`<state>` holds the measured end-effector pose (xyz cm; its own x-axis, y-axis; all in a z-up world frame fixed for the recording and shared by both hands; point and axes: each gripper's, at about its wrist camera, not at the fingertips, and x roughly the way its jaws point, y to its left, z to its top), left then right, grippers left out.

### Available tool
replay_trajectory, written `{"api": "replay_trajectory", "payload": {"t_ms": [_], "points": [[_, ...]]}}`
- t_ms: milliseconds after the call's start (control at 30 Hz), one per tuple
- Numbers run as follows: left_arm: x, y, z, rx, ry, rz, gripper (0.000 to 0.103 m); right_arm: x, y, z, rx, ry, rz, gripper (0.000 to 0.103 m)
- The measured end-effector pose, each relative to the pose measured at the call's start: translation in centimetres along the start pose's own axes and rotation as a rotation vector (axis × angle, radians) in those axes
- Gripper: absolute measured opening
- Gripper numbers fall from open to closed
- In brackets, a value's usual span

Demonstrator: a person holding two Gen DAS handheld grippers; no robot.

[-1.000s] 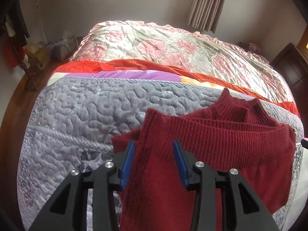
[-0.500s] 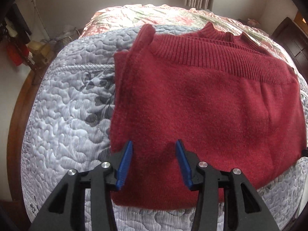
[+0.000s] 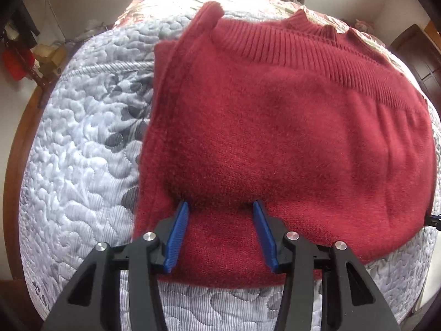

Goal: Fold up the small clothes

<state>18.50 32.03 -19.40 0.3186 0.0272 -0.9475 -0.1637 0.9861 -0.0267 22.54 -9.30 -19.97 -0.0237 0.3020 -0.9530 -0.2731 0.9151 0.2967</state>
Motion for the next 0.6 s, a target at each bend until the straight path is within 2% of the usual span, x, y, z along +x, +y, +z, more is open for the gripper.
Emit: {"api": "replay_trajectory", "payload": {"t_ms": [133,200,333,433,533,600], "points": [[-0.9,-0.3,0.1,-0.002,0.000,0.001,0.049,-1.1,0.7,0.7,-0.026,0.003,-0.007,0.010],[-2.1,-0.1,0.9,-0.025,-0.024,-0.020,0.049,-2.6,1.4,1.3,-0.054,-0.028,-0.035,0.026],[-3.8,-1.0,2.6,-0.045,-0.081,-0.059,0.052,-5.7,1.8,3.9,-0.069,-0.134,-0.037,0.028],[-3.6,-2.3,4.5,-0.042,-0.105,-0.083,0.053,-6.5,1.6,7.3,-0.067,-0.189,-0.040,0.033],[-2.7,-3.5,6.5,-0.031,-0.118,-0.084,0.053,-5.9,0.9,10.6,-0.031,-0.200,-0.024,0.034],[-1.8,-4.0,7.8,-0.042,-0.110,-0.096,0.053,-5.1,0.5,12.4,-0.017,-0.187,-0.028,0.039]]}}
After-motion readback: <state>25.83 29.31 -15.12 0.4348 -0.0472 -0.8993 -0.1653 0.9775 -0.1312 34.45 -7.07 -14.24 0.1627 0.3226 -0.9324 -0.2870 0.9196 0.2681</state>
